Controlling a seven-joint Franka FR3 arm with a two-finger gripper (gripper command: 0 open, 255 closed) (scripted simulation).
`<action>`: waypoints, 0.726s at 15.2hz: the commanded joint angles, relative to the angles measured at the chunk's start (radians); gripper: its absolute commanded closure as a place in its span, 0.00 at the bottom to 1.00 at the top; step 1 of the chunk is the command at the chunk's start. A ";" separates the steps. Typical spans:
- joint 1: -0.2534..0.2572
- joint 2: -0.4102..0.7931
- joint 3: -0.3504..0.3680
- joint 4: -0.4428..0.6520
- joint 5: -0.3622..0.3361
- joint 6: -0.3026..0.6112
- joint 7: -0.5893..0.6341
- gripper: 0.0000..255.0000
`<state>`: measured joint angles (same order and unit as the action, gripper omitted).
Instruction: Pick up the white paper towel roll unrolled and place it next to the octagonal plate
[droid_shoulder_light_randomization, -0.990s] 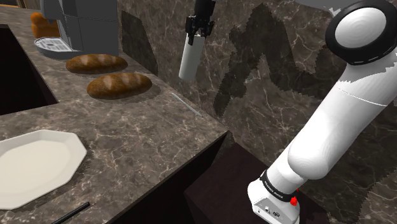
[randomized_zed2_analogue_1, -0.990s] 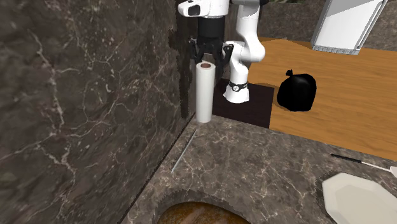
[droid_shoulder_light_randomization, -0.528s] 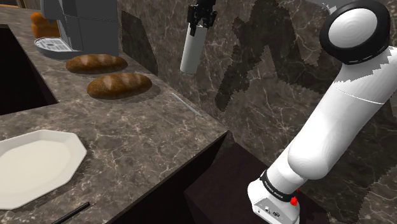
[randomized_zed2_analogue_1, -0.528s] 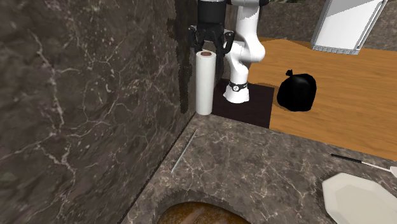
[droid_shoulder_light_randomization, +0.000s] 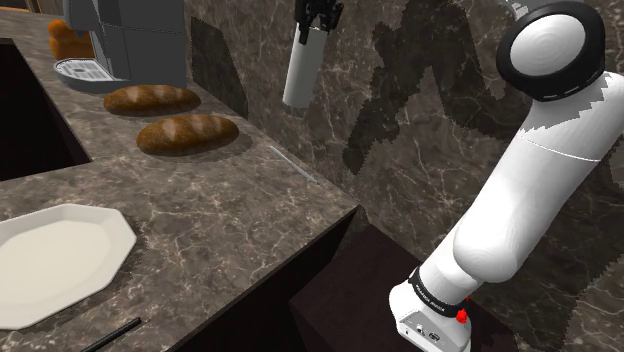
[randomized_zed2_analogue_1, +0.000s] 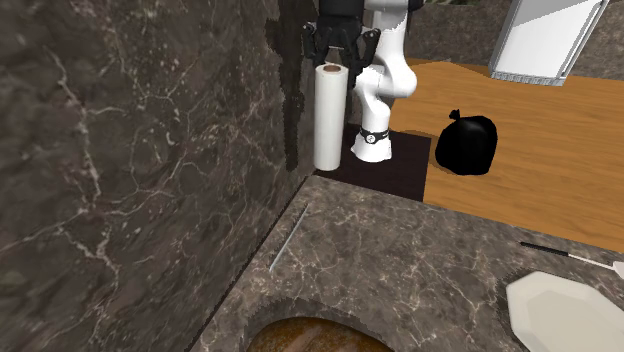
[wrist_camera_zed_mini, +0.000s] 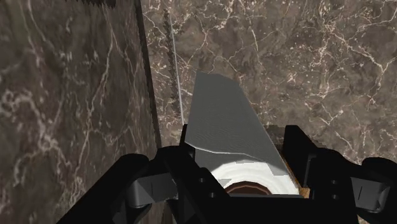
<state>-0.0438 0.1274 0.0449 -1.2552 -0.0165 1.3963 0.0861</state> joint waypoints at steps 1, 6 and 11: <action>0.023 -0.032 0.018 -0.063 -0.001 0.030 0.041 1.00; 0.080 -0.098 0.068 -0.207 0.001 0.108 0.150 1.00; 0.135 -0.131 0.121 -0.306 0.003 0.173 0.259 1.00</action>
<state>0.0778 0.0087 0.1525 -1.5295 -0.0147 1.5486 0.3169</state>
